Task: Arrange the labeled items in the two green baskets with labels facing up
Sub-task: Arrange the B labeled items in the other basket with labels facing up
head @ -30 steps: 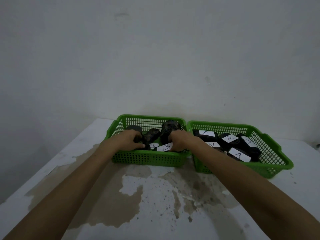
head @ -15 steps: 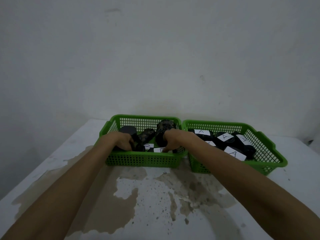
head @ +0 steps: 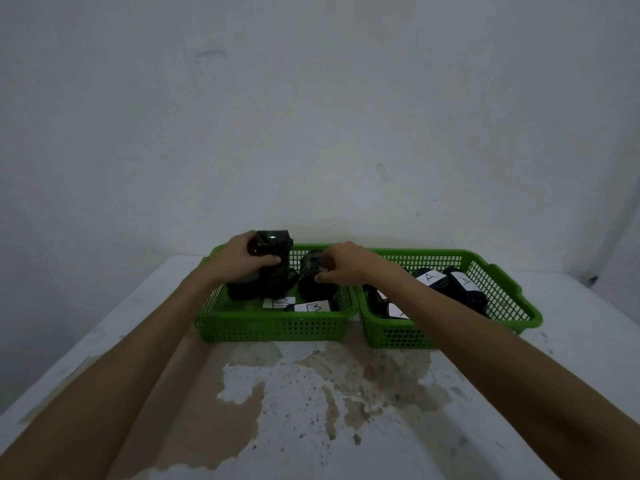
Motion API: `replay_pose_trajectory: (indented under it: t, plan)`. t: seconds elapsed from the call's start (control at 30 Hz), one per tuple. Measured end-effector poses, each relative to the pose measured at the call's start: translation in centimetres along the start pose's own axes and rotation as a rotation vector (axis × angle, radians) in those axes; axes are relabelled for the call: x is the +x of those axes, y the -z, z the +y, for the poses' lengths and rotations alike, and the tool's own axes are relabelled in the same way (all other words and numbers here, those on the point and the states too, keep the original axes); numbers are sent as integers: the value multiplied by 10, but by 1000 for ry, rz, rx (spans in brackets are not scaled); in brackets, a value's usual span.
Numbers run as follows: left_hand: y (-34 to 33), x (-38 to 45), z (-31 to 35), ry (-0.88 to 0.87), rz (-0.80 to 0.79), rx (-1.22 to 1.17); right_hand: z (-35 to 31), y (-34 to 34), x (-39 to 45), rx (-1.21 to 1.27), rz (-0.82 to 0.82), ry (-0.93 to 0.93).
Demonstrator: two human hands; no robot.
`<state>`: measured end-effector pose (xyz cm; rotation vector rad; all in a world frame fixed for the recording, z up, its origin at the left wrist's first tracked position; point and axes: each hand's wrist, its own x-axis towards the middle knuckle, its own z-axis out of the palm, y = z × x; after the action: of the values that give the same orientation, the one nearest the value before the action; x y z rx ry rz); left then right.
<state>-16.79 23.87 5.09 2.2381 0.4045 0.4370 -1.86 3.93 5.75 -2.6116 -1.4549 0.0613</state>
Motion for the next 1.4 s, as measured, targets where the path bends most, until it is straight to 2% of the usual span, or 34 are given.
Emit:
replay_pose_trajectory:
  t: [0.07,0.23,0.37,0.47,0.57,0.7,0.87,1.1,1.4]
  plan:
    - [5,-3,18,-45,44,-92,-6,3,-5,93,43,6]
    - [11,-7,43,-112,-4,-263,-22,5,-20,380,120,0]
    - [8,-11,56,-134,15,-300,-24,6,-28,457,209,31]
    - [9,-17,61,-141,-14,-317,-22,8,-34,461,229,46]
    - [13,-24,62,-119,-121,-351,-19,12,-38,429,292,39]
    - [16,-29,65,-77,-108,-313,-15,14,-41,233,498,42]
    - [11,-34,76,-152,-134,-234,-10,10,-48,82,697,38]
    - [2,-33,92,-238,-149,-317,13,17,-68,273,739,172]
    - [1,-28,90,-246,-163,-290,20,27,-72,130,688,151]
